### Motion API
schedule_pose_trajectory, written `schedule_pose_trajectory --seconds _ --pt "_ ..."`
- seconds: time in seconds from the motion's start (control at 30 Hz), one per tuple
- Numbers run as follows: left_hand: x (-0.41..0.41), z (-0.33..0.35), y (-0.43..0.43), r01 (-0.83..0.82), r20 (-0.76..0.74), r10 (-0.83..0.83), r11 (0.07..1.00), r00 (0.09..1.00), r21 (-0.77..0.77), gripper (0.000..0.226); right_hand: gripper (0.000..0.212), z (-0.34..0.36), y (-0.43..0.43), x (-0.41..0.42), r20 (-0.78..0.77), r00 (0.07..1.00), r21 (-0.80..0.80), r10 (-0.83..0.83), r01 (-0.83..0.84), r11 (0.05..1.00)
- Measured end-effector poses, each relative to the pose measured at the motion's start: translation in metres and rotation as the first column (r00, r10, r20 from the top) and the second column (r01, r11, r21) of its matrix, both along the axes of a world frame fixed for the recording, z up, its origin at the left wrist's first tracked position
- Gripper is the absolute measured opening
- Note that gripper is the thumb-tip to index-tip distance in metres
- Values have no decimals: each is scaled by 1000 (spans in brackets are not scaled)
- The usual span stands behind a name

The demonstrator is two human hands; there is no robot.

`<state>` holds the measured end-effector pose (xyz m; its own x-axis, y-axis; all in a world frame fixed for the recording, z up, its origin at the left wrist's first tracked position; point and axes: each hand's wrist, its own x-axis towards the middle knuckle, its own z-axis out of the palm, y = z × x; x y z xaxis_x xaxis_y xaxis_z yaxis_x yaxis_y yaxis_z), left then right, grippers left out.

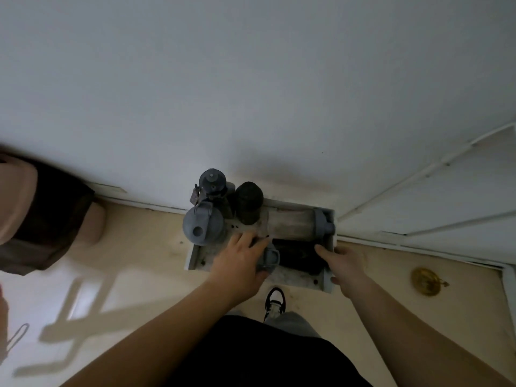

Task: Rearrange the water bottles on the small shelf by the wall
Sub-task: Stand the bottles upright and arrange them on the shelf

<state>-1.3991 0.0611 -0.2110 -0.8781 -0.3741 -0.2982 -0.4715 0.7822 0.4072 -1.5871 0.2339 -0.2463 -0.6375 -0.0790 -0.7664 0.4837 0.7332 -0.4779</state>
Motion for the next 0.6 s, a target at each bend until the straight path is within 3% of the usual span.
schedule_pose_trajectory --seconds 0.07,0.3,0.43,0.6 --pt "3 2 6 -37 -6 36 999 999 -33 64 73 -6 2 -3 -18 998 44 67 -66 997" --pt "0 2 19 -114 72 120 990 990 -77 81 75 -22 -5 0 -121 913 97 390 -380 920" --pt "1 4 24 -260 107 275 956 955 -140 85 105 -38 -9 6 -20 869 136 495 -488 862" --pt "3 6 18 -418 104 433 898 895 -139 84 70 -32 -5 15 -104 816 233 569 -536 811"
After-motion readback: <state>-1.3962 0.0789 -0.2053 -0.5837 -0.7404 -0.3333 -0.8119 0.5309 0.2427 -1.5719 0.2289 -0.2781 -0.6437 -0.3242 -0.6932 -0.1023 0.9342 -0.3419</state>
